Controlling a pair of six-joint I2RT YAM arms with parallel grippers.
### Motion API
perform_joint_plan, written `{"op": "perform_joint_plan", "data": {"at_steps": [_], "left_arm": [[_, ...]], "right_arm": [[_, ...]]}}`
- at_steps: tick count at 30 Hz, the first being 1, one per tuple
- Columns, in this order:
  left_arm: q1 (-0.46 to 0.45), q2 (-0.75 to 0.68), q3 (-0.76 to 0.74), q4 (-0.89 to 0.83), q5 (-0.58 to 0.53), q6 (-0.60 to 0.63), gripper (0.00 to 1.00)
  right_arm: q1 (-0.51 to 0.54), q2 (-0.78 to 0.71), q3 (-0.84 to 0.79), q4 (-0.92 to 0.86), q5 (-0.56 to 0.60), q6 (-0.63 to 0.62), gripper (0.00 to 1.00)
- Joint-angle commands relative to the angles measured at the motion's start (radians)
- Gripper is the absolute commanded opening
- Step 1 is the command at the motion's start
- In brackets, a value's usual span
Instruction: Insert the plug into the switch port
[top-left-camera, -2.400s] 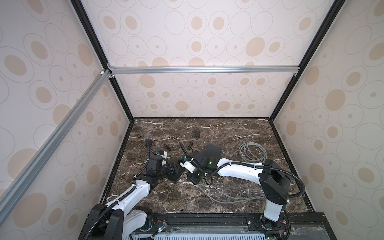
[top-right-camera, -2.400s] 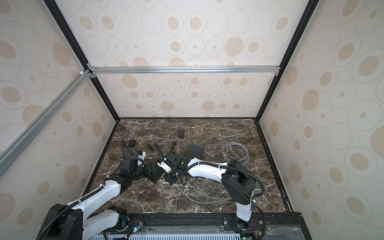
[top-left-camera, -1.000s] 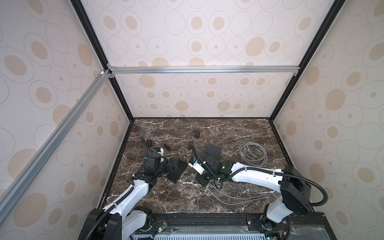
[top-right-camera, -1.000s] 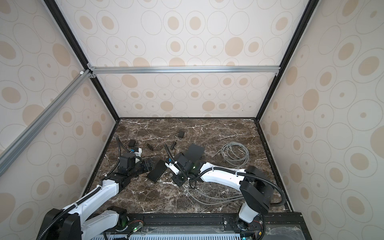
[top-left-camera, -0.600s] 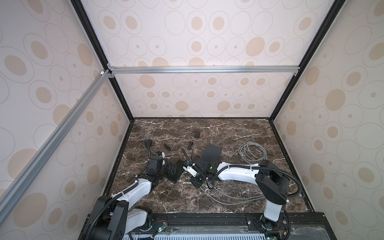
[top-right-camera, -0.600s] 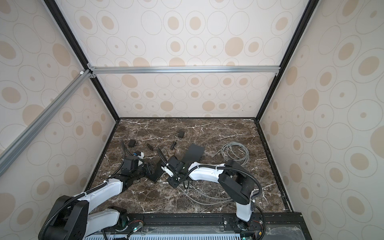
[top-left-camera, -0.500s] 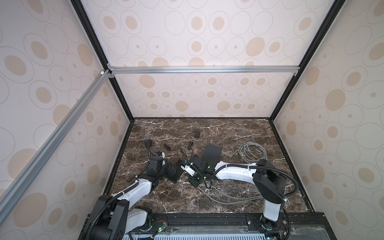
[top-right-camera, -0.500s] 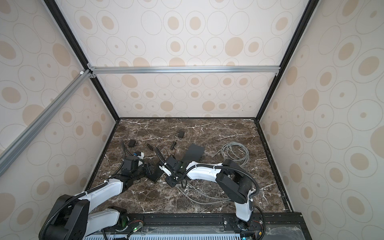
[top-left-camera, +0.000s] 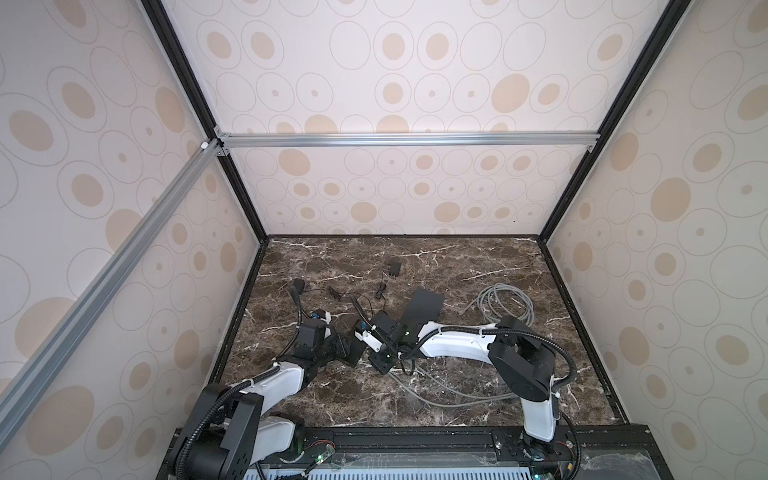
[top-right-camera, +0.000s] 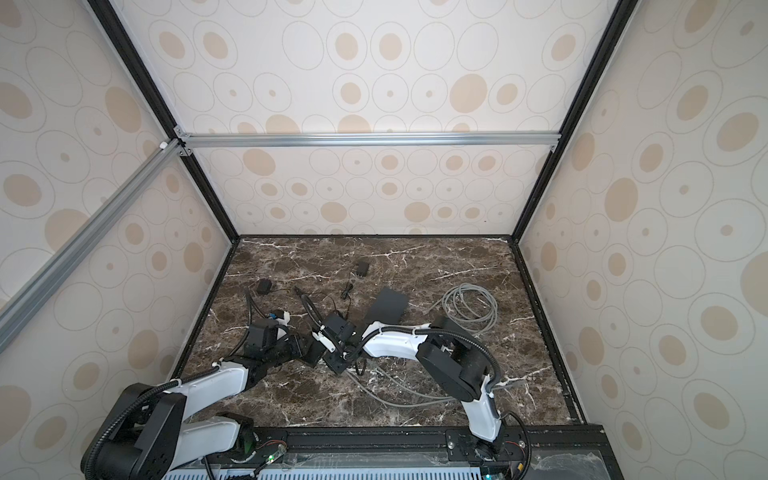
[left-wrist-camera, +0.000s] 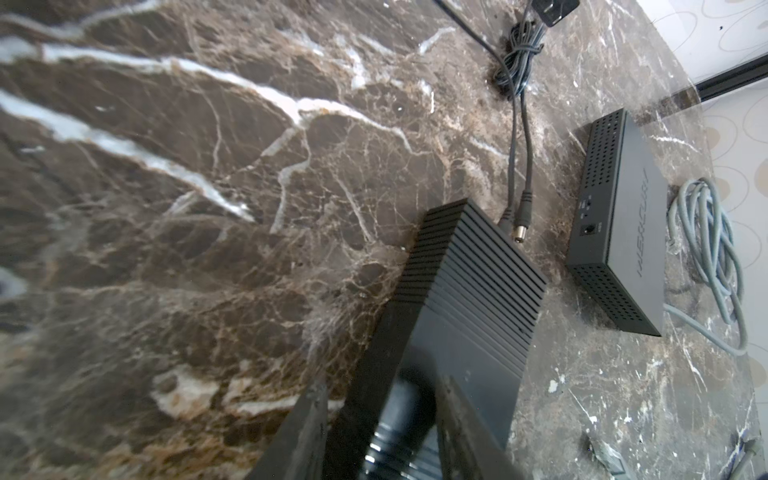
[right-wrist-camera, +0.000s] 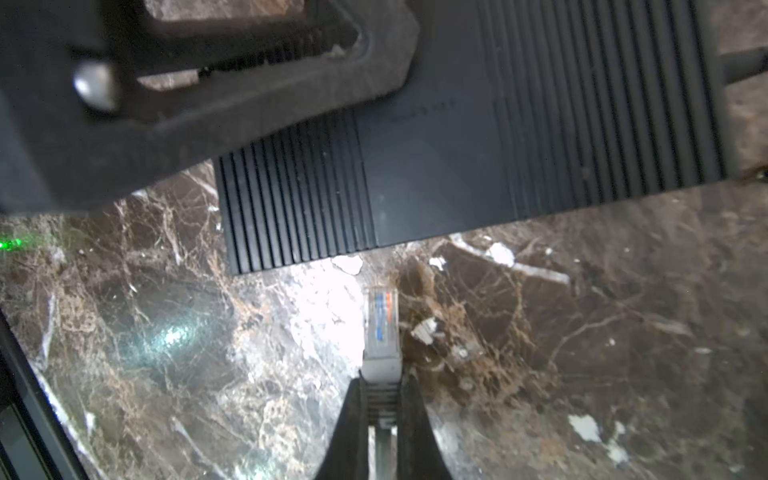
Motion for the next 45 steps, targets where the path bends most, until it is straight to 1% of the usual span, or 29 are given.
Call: {"op": "perform_joint_plan", "data": {"at_steps": [1, 17, 27, 34, 39, 45], "left_arm": [[0.005, -0.003, -0.013, 0.011, 0.006, 0.008, 0.44], [0.005, 0.008, -0.008, -0.004, 0.003, 0.022, 0.44], [0.005, 0.001, -0.005, -0.013, 0.002, 0.025, 0.44], [0.006, 0.0, -0.008, -0.012, 0.005, 0.026, 0.45], [0.005, 0.013, -0.008, -0.005, 0.014, 0.026, 0.44], [0.005, 0.03, -0.002, -0.004, 0.026, 0.03, 0.45]], "right_arm": [[0.008, 0.022, 0.033, -0.013, 0.003, 0.005, 0.04], [0.008, 0.076, 0.114, -0.031, 0.006, -0.021, 0.03], [0.008, 0.075, 0.128, -0.038, 0.07, -0.038, 0.02], [0.008, 0.085, 0.141, -0.037, 0.055, -0.052, 0.02], [0.011, 0.105, 0.163, -0.044, 0.016, -0.097, 0.02], [0.02, 0.098, 0.16, -0.032, 0.012, -0.142, 0.02]]}}
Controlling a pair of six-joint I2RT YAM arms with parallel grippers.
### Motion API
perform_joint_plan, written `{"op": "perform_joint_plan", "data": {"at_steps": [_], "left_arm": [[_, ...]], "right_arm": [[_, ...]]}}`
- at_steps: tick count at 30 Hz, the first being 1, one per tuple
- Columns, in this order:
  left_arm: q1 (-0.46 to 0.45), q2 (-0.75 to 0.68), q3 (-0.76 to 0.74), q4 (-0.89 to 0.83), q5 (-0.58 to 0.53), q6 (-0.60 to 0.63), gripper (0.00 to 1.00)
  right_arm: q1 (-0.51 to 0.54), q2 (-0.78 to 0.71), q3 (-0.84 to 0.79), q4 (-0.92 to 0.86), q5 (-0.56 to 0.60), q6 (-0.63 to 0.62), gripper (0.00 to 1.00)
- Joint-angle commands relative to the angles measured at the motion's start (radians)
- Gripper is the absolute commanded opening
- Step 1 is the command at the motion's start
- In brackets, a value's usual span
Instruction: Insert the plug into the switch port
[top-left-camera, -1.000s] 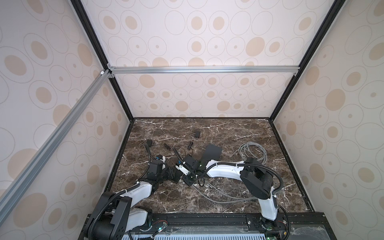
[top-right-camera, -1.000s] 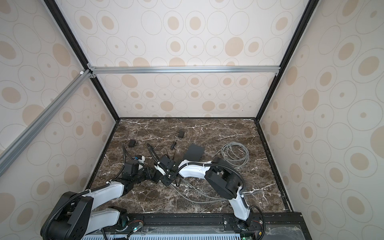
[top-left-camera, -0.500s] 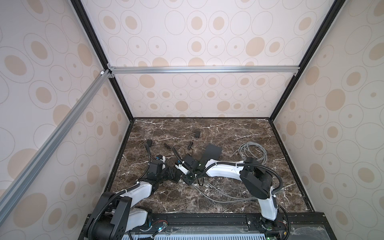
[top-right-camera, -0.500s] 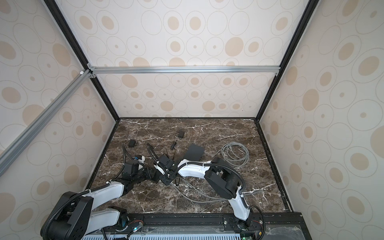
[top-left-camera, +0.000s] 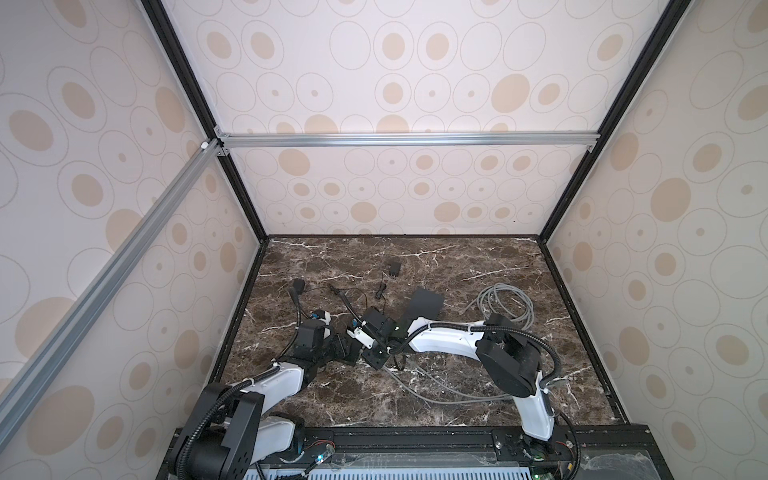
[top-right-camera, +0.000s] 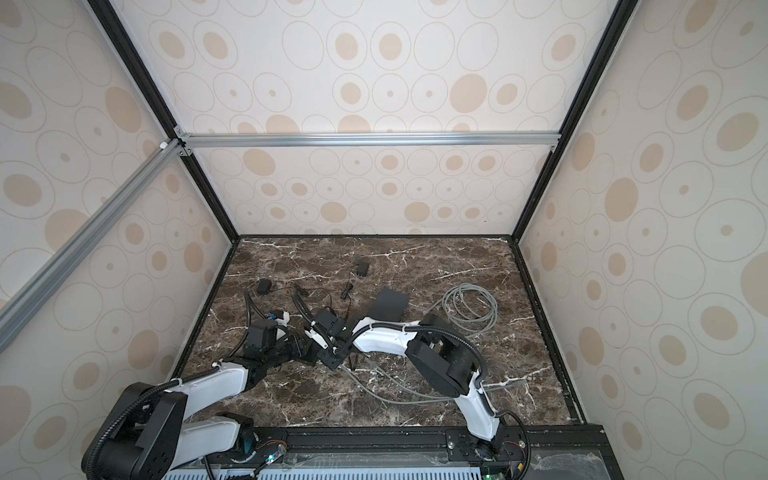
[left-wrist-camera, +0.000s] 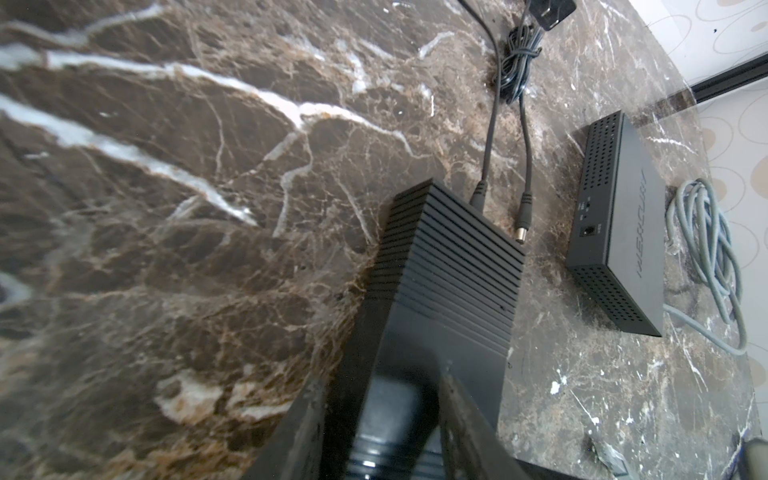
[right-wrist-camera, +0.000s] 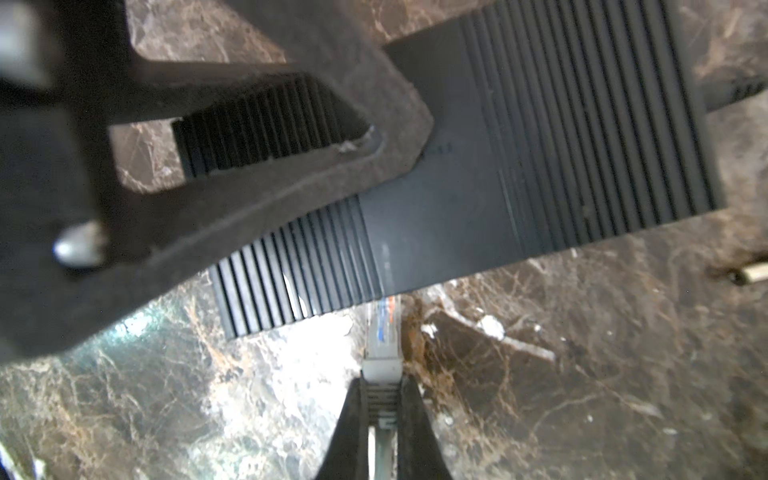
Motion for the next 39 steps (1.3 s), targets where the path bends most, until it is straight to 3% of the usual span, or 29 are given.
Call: {"op": "perform_joint_plan", "data": {"at_steps": [1, 34, 39], "left_arm": [[0.004, 0.021, 0.004, -0.025, 0.016, 0.02, 0.45], [-0.003, 0.055, -0.004, 0.054, 0.106, 0.031, 0.47], [-0.014, 0.044, -0.008, 0.049, 0.107, 0.031, 0.46]], "right_arm": [[0.018, 0.007, 0.022, 0.041, -0.031, -0.042, 0.02], [0.025, -0.104, -0.068, 0.132, -0.074, -0.23, 0.0], [0.024, -0.106, -0.085, 0.151, -0.047, -0.204, 0.0]]}}
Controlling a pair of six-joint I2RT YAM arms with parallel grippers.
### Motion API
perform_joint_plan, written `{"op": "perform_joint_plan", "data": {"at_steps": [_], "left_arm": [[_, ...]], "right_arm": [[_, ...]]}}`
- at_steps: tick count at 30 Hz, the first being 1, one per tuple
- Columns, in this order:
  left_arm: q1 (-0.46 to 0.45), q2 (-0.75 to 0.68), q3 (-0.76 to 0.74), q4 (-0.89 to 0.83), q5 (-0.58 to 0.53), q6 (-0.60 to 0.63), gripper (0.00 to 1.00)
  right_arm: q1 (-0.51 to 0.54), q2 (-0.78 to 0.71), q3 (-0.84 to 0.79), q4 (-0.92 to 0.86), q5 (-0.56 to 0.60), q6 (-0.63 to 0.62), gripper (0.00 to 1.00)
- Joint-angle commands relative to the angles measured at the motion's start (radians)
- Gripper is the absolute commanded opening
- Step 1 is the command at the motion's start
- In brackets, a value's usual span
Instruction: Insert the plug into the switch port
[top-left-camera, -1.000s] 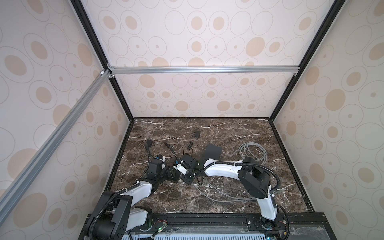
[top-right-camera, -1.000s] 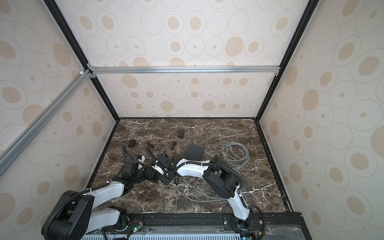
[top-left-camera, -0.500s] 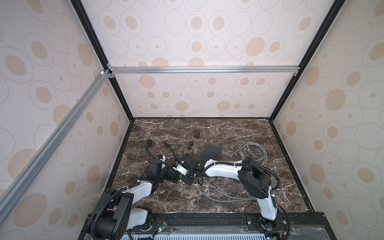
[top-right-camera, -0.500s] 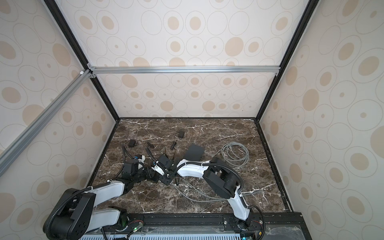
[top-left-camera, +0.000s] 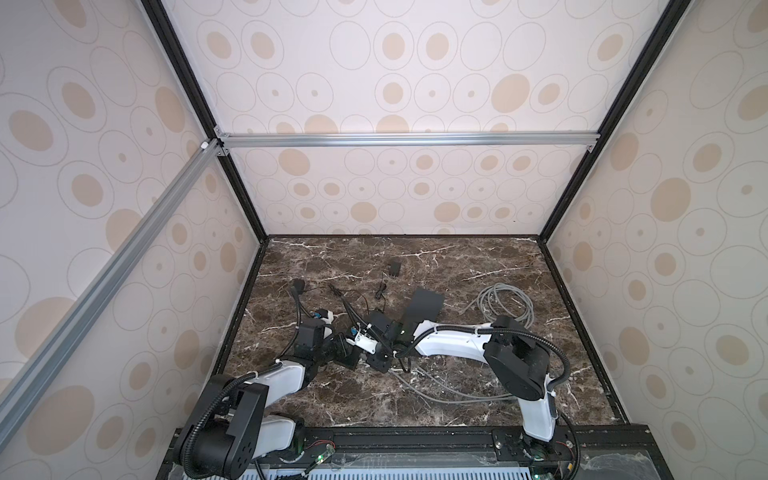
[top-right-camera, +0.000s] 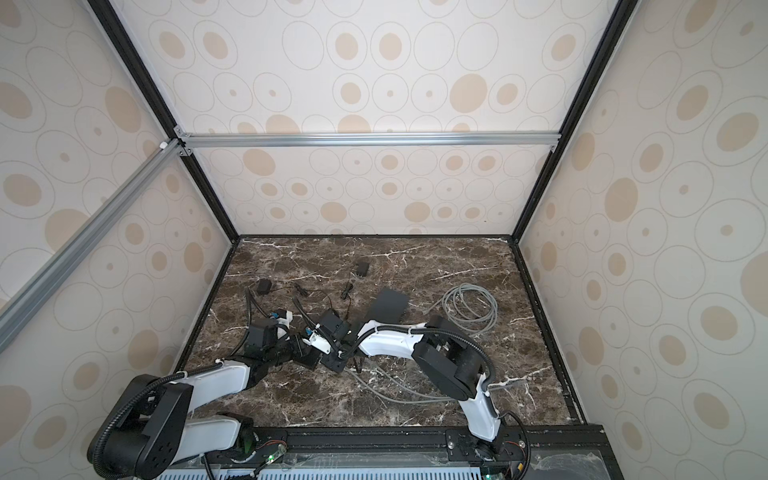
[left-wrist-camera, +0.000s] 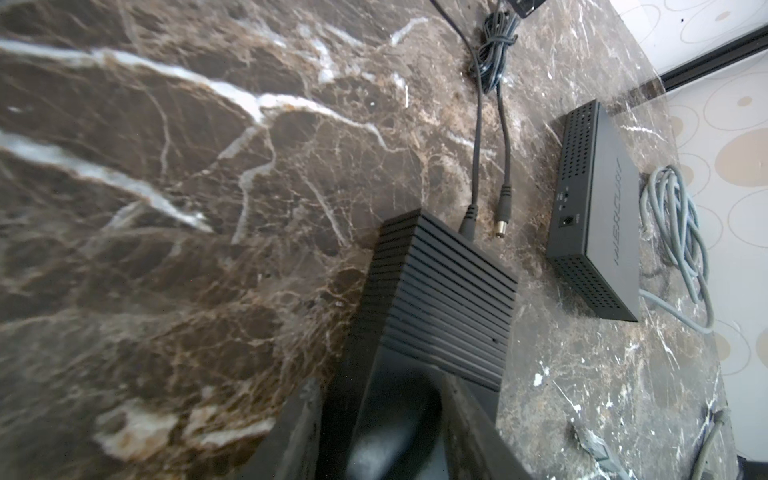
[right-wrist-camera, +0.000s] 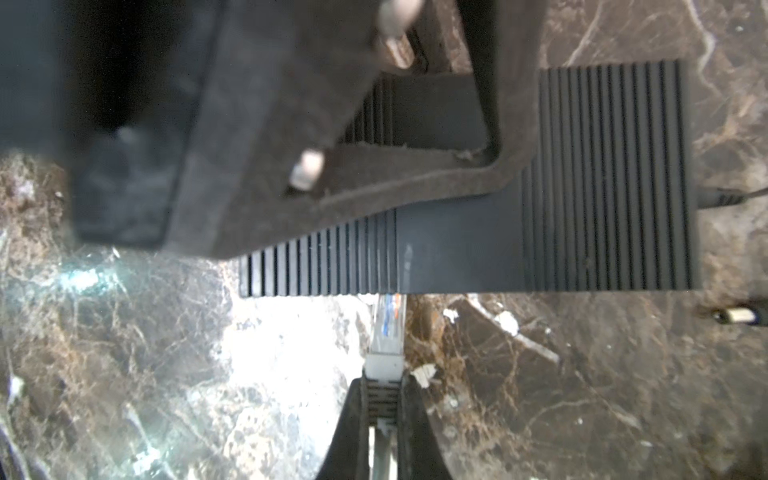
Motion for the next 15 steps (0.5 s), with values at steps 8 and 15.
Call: {"op": "perform_joint_plan", "data": {"at_steps": [8, 15], "left_arm": [[-0.05, -0.013, -0.03, 0.001, 0.04, 0.009, 0.47], [-0.059, -0.014, -0.048, 0.017, 0.064, 0.005, 0.47]], "right_arm": [[0.017, 0.0, 0.031, 0.086, 0.006, 0.034, 0.0], [0.015, 0.012, 0.057, 0.091, 0.007, -0.02, 0.0]]}}
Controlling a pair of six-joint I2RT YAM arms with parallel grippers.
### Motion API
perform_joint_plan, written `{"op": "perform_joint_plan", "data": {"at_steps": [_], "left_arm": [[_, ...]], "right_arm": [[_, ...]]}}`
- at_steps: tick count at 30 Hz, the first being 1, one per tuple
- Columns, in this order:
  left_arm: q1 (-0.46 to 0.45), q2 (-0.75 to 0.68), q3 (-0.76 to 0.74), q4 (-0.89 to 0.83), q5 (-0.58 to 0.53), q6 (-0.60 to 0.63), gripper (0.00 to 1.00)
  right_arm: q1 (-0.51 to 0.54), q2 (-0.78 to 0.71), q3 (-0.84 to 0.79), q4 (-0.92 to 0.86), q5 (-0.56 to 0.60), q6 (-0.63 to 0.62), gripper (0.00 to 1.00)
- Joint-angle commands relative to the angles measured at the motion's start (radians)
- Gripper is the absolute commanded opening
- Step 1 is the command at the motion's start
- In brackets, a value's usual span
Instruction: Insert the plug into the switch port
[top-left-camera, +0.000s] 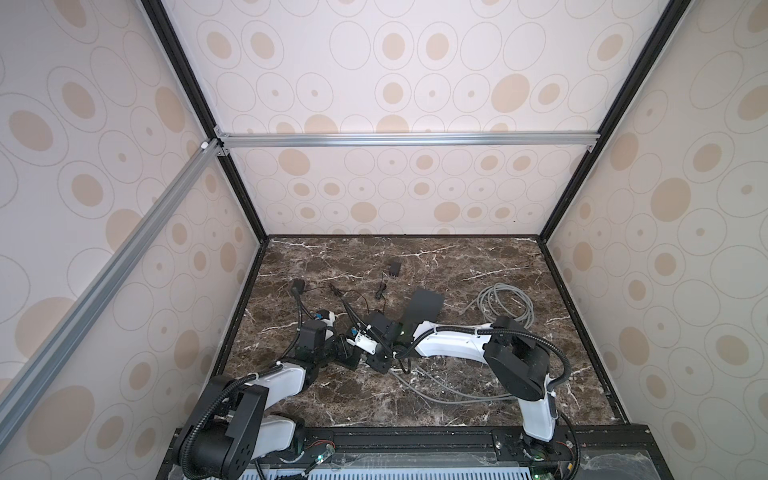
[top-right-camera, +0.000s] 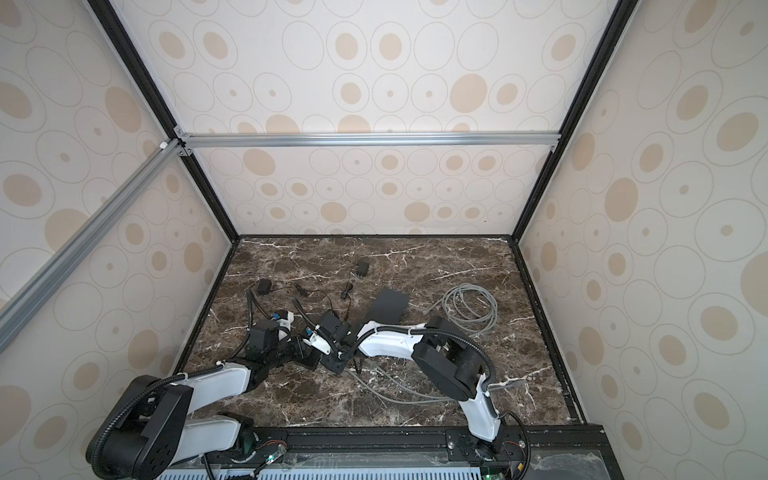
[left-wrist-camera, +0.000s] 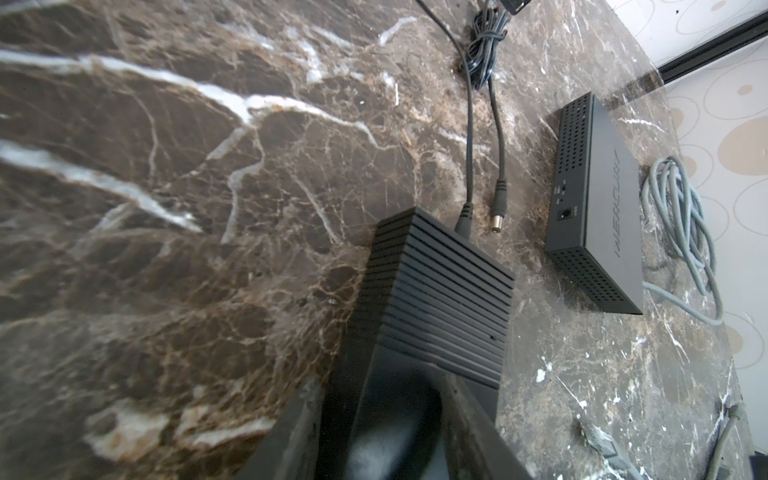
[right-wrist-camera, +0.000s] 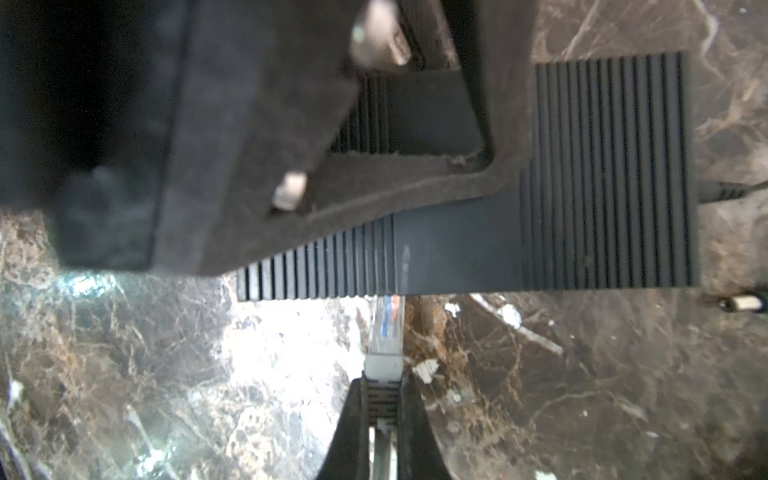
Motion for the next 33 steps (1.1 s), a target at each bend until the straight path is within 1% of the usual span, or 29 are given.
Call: {"op": "perform_joint_plan", "data": {"at_steps": [1, 4, 7, 9, 15, 19, 22, 28, 33], "left_arm": [[-0.035, -0.013, -0.028, -0.018, 0.09, 0.004, 0.47], [-0.038, -0.027, -0.036, -0.014, 0.101, 0.006, 0.47], [-0.042, -0.027, -0.041, -0.01, 0.114, 0.009, 0.47], [-0.049, -0.021, -0.045, -0.007, 0.116, 0.01, 0.47], [-0.064, 0.004, -0.039, -0.018, 0.103, 0.019, 0.46], [-0.066, 0.002, -0.039, -0.019, 0.102, 0.019, 0.45], [-0.067, 0.002, -0.039, -0.018, 0.105, 0.019, 0.45], [-0.079, 0.017, -0.036, -0.006, 0.116, 0.019, 0.45], [-0.092, 0.029, -0.033, -0.004, 0.116, 0.019, 0.45]], "right_arm": [[0.008, 0.009, 0.059, 0.1, -0.006, -0.043, 0.0], [-0.009, 0.006, 0.05, 0.142, -0.048, -0.067, 0.0], [-0.017, -0.001, 0.024, 0.205, -0.078, -0.115, 0.0], [-0.017, -0.009, 0.01, 0.236, -0.068, -0.143, 0.0], [-0.017, -0.012, 0.004, 0.253, -0.052, -0.214, 0.0], [-0.018, -0.007, -0.022, 0.303, -0.041, -0.289, 0.0], [-0.019, -0.006, -0.025, 0.331, -0.038, -0.292, 0.0], [-0.019, 0.04, 0.06, 0.27, -0.067, -0.278, 0.0], [-0.018, 0.055, 0.104, 0.268, -0.094, -0.26, 0.0]]}}
